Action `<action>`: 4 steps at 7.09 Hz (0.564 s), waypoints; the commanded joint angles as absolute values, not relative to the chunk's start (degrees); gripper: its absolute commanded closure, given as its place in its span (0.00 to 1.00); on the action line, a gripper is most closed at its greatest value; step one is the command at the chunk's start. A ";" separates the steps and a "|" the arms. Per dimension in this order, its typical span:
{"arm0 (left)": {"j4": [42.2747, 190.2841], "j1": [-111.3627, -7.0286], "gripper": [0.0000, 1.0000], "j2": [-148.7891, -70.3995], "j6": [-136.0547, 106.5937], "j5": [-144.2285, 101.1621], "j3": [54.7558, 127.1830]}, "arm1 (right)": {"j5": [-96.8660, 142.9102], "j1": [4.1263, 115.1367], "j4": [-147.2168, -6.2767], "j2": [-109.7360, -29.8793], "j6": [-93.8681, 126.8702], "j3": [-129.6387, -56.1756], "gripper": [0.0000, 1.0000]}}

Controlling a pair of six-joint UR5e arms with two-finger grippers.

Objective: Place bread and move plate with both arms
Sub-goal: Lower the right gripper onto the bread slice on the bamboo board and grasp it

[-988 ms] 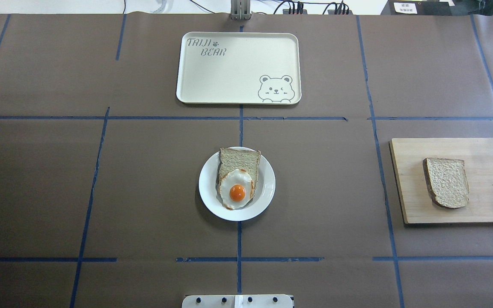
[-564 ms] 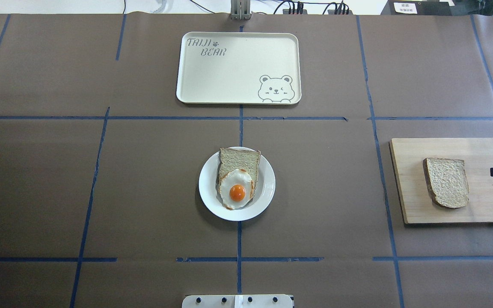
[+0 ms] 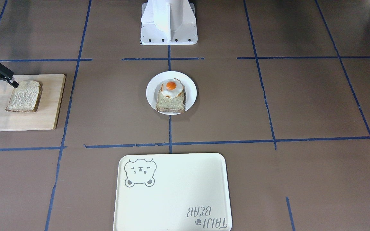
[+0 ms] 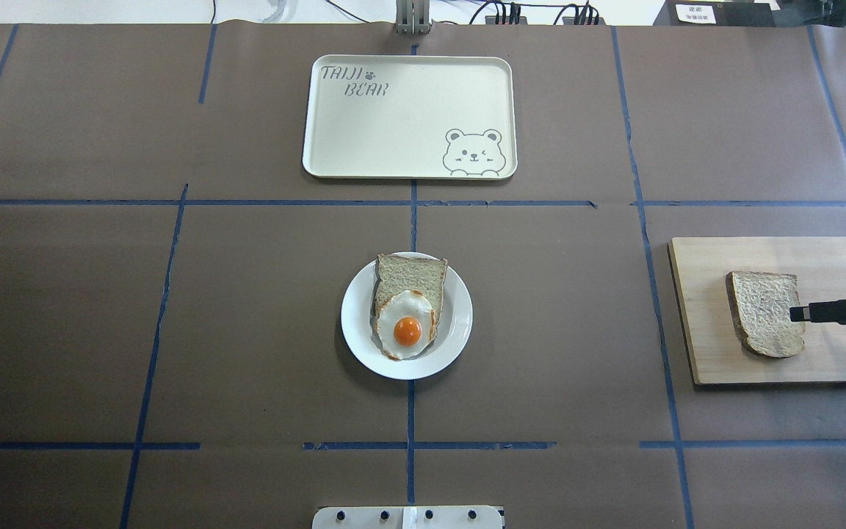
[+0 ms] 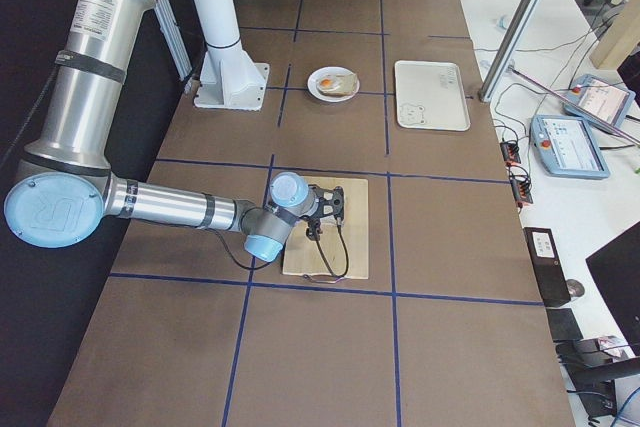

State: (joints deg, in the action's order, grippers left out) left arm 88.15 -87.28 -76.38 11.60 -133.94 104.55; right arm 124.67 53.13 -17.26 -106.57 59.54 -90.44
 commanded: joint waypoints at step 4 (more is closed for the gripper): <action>88.15 -87.28 0.00 -76.38 11.60 -133.95 104.50 | 124.54 51.86 -17.49 -104.68 59.68 -89.30 0.28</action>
